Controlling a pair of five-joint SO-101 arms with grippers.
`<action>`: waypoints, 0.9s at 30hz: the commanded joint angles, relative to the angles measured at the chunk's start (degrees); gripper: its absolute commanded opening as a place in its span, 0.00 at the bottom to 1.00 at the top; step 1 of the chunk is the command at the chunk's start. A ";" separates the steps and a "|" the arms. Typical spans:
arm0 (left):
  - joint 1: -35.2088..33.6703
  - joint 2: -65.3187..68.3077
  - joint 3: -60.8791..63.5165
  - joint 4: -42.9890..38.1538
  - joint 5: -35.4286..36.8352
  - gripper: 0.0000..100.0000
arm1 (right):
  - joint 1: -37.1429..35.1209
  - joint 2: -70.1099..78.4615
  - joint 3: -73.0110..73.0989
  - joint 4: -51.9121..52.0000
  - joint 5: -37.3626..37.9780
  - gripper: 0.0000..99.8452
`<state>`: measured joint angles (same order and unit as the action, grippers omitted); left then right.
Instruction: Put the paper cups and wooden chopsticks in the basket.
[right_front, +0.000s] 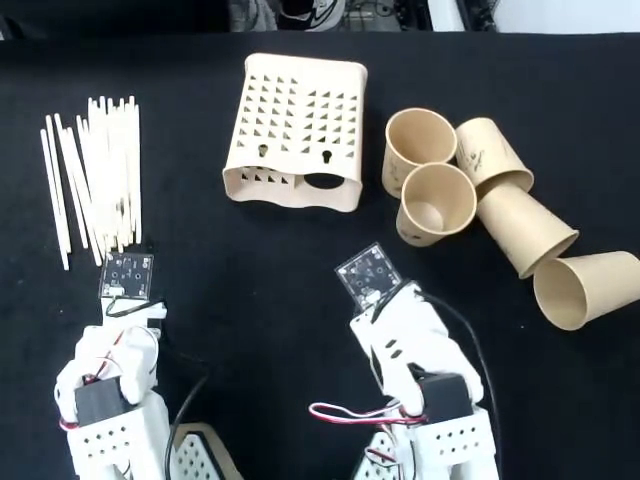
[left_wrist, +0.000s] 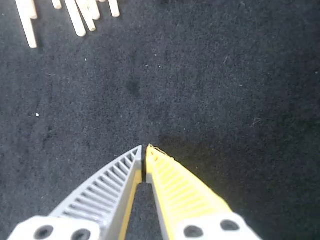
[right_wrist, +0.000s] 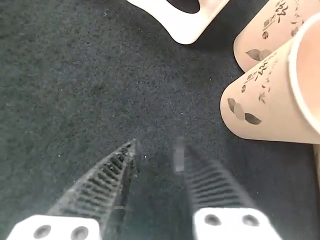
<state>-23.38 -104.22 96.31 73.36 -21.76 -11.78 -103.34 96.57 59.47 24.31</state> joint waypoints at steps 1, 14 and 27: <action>0.31 -0.09 1.01 0.26 -0.35 0.03 | 0.97 -3.56 -0.40 0.00 0.09 0.22; 0.31 -0.09 1.01 0.26 -0.35 0.03 | 0.97 -3.56 -0.22 -0.44 -0.18 0.19; 0.31 -0.09 1.01 0.26 -0.35 0.03 | 0.97 -3.56 -0.22 -0.26 0.18 0.19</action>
<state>-23.38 -104.22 96.31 73.36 -21.76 -11.78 -103.34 96.57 59.47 24.31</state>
